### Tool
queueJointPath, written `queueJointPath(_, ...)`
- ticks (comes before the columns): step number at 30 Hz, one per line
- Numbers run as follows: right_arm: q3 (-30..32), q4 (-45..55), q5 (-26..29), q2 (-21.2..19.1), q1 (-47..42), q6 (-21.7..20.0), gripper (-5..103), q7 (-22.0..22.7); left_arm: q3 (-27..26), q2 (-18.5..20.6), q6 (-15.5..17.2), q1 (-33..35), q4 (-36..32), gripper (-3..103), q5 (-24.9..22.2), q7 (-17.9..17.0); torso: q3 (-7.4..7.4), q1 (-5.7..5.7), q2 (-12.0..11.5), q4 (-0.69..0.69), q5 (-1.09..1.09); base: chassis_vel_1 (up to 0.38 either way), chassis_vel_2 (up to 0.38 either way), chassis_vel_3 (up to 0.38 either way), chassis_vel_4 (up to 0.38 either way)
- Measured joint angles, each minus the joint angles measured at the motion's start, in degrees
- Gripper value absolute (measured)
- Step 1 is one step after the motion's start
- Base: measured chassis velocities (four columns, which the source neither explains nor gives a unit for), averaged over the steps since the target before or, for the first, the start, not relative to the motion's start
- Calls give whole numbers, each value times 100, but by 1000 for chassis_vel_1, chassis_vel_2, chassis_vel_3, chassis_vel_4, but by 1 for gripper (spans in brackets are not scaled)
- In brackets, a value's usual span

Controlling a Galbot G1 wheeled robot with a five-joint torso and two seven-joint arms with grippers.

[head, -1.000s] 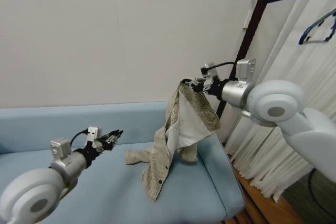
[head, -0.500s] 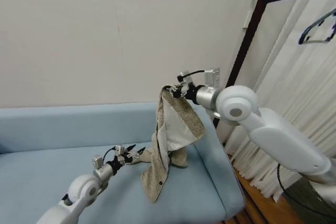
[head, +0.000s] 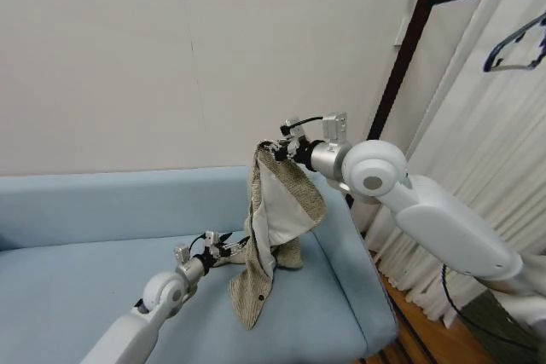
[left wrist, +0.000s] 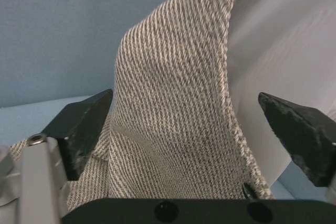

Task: Pick up the clothes from the sofa and hang them on the clothes hanger.

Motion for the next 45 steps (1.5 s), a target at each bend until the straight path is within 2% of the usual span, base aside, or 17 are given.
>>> queueJointPath(3,-7,-1,15,21,28,0,1,-1,99,-102,6,-88,61,85,43,-16,0,0,0,-1,0,0,0,0,0)
queueJointPath(12,-56,26,17,67,-2,1,1,3,447,-256,117,-379,266,84,165,-289,0,0,0,-2,0,0,0,0,0)
queueJointPath(13,-65,18,16,93,-7,3,1,3,490,-260,142,-414,302,80,181,-339,0,0,0,-2,0,0,0,0,0)
queueJointPath(16,-74,1,17,132,-9,5,1,4,555,-270,153,-462,369,78,213,-387,0,0,0,-1,0,0,0,0,0)
queueJointPath(19,-76,-36,17,164,-9,8,1,5,684,-325,191,-559,450,63,244,-513,0,0,1,-1,-1,0,0,0,0)
queueJointPath(20,-76,-36,17,164,-9,8,1,5,684,-325,191,-559,450,63,244,-513,0,0,1,-1,-1,0,0,0,0)
queueJointPath(21,-76,-47,18,169,-7,9,1,5,727,-335,200,-592,484,57,256,-549,0,0,1,-1,-1,0,0,0,0)
queueJointPath(24,-76,-50,26,175,-4,9,1,5,796,-350,205,-653,575,52,278,-569,0,0,1,-1,0,0,0,0,0)
queueJointPath(28,-75,-51,38,196,0,13,1,2,932,-445,208,-815,772,30,321,-571,0,0,1,-1,0,0,0,0,0)
queueJointPath(31,-75,-52,38,196,-6,17,1,-7,1006,-493,208,-888,836,25,340,-571,0,0,1,-1,-1,0,0,0,0)
queueJointPath(36,-58,-79,35,188,-28,28,1,-12,1074,-527,210,-969,883,4,396,-592,0,0,1,-2,0,0,0,0,0)
queueJointPath(45,43,-191,-41,150,-87,47,1,-26,1004,-285,225,-956,589,1,495,-908,0,0,1,-1,-1,0,0,0,0)
